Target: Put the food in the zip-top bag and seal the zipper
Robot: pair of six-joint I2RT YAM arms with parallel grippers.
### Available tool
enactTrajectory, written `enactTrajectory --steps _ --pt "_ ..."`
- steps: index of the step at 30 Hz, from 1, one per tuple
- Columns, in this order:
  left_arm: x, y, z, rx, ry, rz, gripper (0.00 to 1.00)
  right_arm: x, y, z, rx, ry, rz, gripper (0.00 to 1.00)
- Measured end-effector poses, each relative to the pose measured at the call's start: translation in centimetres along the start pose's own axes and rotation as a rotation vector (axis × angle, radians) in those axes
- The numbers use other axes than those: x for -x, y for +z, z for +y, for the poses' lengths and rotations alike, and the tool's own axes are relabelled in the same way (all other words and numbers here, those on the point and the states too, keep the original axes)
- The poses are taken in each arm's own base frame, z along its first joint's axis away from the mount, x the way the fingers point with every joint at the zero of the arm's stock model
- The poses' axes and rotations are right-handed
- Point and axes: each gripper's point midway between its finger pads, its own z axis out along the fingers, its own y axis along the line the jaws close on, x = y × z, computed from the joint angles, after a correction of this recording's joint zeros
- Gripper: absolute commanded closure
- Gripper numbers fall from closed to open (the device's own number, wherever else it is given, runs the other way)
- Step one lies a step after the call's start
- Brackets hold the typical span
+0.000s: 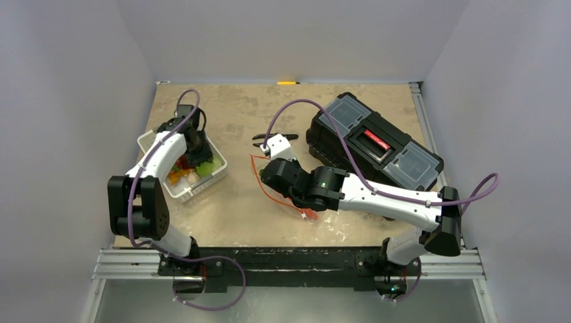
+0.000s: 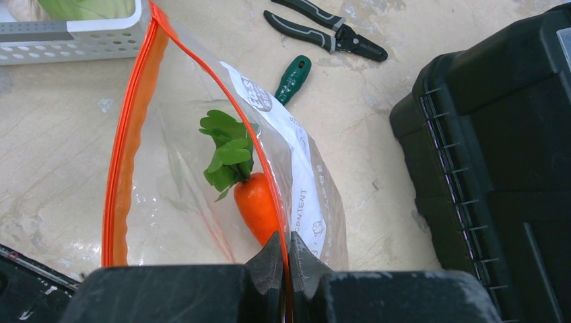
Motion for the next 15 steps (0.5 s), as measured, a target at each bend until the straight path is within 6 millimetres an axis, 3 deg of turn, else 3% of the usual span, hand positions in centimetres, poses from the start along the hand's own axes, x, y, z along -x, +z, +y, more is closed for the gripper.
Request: enactTrajectory --steps 8,11,15 --pt "0.2 -1.1 0.6 0.017 0.026 -0.026 0.94 0.0 0.0 0.0 0.001 0.0 0.0 1.0" --pt "0.8 -3.0 0.5 -0.012 0.043 -0.079 0.98 0.0 0.0 0.1 0.003 0.0 0.001 1.0" --pt "2.0 -7.2 -0.6 -0.124 0.085 -0.206 1.0 0.0 0.0 0.1 0.005 0.0 0.001 1.0"
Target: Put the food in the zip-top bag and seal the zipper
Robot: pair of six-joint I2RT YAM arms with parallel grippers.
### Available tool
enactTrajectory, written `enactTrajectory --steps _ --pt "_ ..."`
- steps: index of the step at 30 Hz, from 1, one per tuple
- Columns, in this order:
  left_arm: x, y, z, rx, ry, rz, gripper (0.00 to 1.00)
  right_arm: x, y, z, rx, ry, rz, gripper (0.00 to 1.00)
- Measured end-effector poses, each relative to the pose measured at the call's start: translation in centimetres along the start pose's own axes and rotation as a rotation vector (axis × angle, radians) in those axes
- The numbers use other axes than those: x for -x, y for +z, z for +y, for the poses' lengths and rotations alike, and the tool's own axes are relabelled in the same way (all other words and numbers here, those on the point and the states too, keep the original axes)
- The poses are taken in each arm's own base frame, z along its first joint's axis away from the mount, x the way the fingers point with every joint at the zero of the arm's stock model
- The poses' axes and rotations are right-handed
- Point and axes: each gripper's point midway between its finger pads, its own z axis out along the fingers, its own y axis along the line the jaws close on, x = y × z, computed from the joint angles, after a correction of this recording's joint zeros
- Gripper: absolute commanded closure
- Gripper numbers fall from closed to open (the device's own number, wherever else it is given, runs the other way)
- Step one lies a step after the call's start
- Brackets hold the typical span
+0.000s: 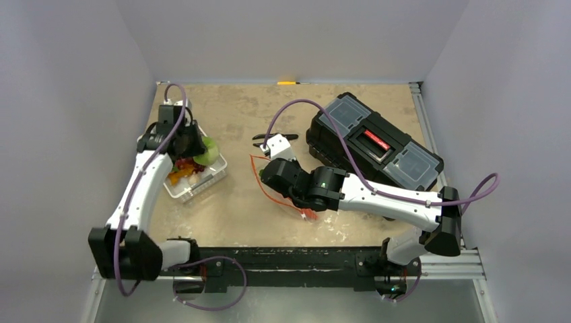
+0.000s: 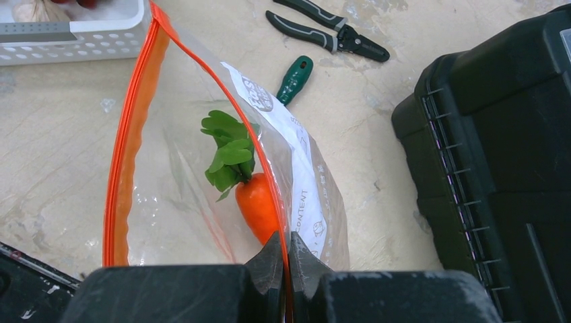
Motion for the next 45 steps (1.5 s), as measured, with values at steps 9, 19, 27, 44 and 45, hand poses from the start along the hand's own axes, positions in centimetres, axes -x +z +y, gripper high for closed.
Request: enactTrajectory --steps 9,19,27,44,45 --pt "1.7 -13.1 -8.4 -0.645 0.195 -0.508 0.99 0.1 0.5 0.7 0.036 0.026 -0.004 1.0" --pt "-1.2 -19.1 -16.4 -1.324 0.377 -0.432 1.0 0.4 1.3 0.2 0.159 0.142 -0.007 1.0" --pt "-5.4 -19.8 -18.7 -1.431 0.494 -0.243 1.0 1.3 0.1 -1.5 0.226 0.236 -0.061 1.0" --pt "-9.9 -13.0 -18.7 -1.076 0.644 0.026 1.0 0.7 0.7 -2.6 0.206 0.258 -0.059 1.0" --pt "-10.2 -12.8 -18.4 -1.055 0.655 0.03 1.0 0.8 0.7 -2.5 0.207 0.257 -0.061 1.0"
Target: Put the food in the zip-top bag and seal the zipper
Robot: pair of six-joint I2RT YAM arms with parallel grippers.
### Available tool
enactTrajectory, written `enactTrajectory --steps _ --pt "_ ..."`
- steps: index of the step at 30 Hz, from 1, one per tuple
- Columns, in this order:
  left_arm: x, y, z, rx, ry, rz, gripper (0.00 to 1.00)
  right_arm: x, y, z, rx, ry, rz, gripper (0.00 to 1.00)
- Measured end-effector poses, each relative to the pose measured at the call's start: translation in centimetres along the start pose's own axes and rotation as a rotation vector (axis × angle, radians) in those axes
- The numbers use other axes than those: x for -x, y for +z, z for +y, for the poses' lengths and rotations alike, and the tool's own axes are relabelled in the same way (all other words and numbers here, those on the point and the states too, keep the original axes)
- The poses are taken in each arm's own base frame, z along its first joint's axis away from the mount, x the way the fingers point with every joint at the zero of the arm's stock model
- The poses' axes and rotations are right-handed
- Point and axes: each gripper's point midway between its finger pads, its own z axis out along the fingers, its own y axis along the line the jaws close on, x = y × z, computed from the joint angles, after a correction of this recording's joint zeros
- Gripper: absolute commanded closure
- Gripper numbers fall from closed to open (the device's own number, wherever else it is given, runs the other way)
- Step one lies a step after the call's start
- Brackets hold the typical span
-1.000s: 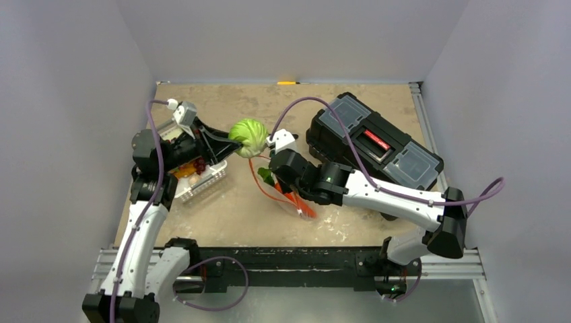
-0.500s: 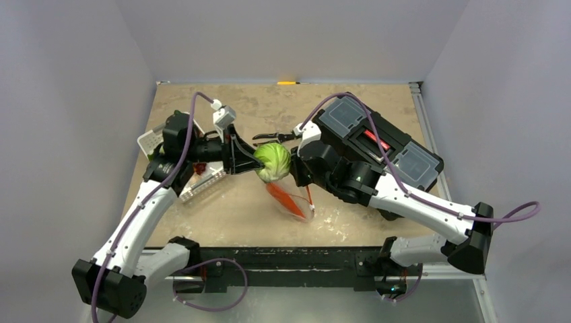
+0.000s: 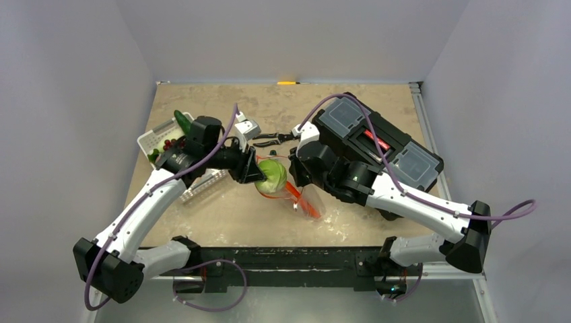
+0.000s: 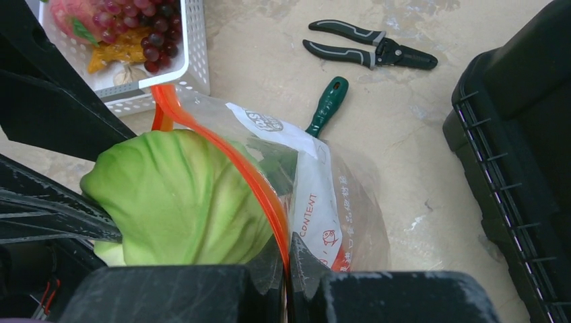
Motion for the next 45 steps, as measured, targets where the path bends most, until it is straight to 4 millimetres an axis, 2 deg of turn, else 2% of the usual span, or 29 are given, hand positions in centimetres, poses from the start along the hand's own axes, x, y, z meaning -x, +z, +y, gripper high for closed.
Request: enactTrajectory --steps 8,14,20,23,30,35,38,42,45 --pt "-1.3 -0.4 0.8 0.089 0.05 0.064 0.99 0.9 0.1 0.7 0.032 -0.017 -0.034 1.0" --pt "-1.0 -0.8 0.1 0.07 0.063 0.059 0.77 1.1 0.2 1.2 0.055 -0.034 -0.042 1.0" --pt "0.1 -1.7 -2.4 -0.02 0.108 -0.009 0.45 1.4 0.6 2.2 0.097 -0.02 -0.051 1.0" --pt "0.5 -2.4 -3.2 -0.031 0.118 -0.043 0.35 1.5 0.6 2.6 0.122 -0.008 -0.049 1.0" --pt "0.9 -3.0 -2.6 0.043 0.107 -0.092 0.26 1.0 1.3 3.3 0.15 0.012 -0.024 1.0" --pt "1.8 -3.8 -0.8 0.182 0.094 -0.17 0.05 0.3 2.1 4.3 0.185 0.028 0.006 1.0" --pt "2.7 -4.7 -0.2 0.247 0.11 -0.244 0.02 0.3 1.9 5.3 0.23 0.041 0.011 1.0" --pt "3.2 -5.4 -0.3 0.263 0.13 -0.306 0.02 0.1 1.7 6.1 0.266 0.049 0.02 1.0" --pt "3.8 -5.4 -0.4 0.26 0.135 -0.327 0.1 0.1 1.6 6.2 0.27 0.053 0.022 1.0"
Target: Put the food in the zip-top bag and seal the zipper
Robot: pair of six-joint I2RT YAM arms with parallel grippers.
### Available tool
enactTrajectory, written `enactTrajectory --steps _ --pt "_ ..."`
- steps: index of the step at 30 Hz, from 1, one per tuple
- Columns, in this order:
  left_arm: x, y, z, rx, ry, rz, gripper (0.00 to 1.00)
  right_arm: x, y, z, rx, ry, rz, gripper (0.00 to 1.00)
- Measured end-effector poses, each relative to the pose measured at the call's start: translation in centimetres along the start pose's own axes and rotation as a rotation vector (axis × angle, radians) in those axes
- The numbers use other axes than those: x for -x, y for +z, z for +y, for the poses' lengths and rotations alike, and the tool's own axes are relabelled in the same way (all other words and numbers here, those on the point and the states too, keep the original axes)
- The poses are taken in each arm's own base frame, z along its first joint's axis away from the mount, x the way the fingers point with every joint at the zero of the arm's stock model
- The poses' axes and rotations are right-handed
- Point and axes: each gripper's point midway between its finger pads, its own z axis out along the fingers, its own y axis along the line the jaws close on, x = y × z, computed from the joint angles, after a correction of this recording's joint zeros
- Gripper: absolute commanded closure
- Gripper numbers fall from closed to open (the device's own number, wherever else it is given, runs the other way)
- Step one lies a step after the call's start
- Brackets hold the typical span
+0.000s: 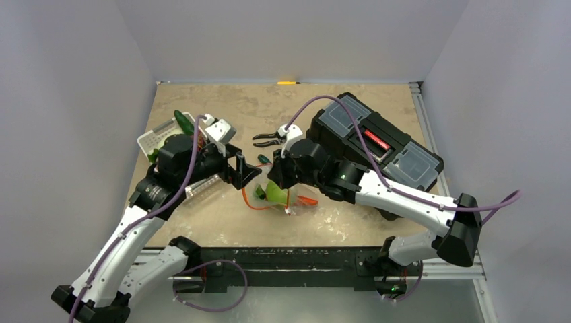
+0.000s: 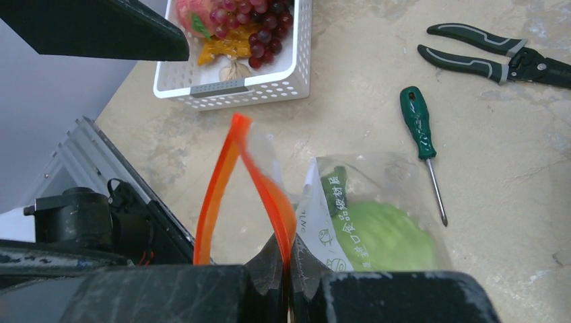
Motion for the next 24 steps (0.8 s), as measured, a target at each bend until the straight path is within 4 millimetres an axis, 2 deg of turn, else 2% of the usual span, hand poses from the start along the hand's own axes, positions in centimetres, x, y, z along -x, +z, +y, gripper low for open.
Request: enactTrajectory --steps 4,7,8,14,17,20,22,24 --pt "-0.3 0.1 0.6 0.039 -0.03 0.011 0.32 0.1 0.0 0.0 -0.001 0.007 -0.003 1.0" --pt "-0.7 -0.5 1.3 0.114 -0.128 0.007 0.34 0.2 -0.1 0.0 -0.001 0.012 -0.004 1.0" --pt "-1.1 -0.9 1.3 0.134 -0.18 -0.005 0.32 0.2 -0.1 0.1 -0.001 0.012 -0.005 1.0" --pt "-5.3 -5.1 0.1 0.184 -0.439 -0.09 0.07 0.7 -0.5 0.0 -0.009 0.011 -0.017 1.0" --pt "-4.8 -7.4 0.6 0.26 -0.465 -0.147 0.0 1.1 -1.1 -0.3 -0.025 0.009 -0.036 1.0" --pt "-3.9 -9.3 2.2 0.401 -0.462 -0.139 0.0 1.9 -2.1 -0.5 -0.033 0.011 -0.064 1.0" --pt "-2.9 -10.0 3.9 0.519 -0.443 -0.102 0.0 2.5 -2.9 -0.5 -0.032 0.012 -0.087 1.0" --pt "-2.3 -9.7 5.7 0.624 -0.423 -0.061 0.0 3.0 -3.6 -0.5 -0.035 0.014 -0.111 1.0"
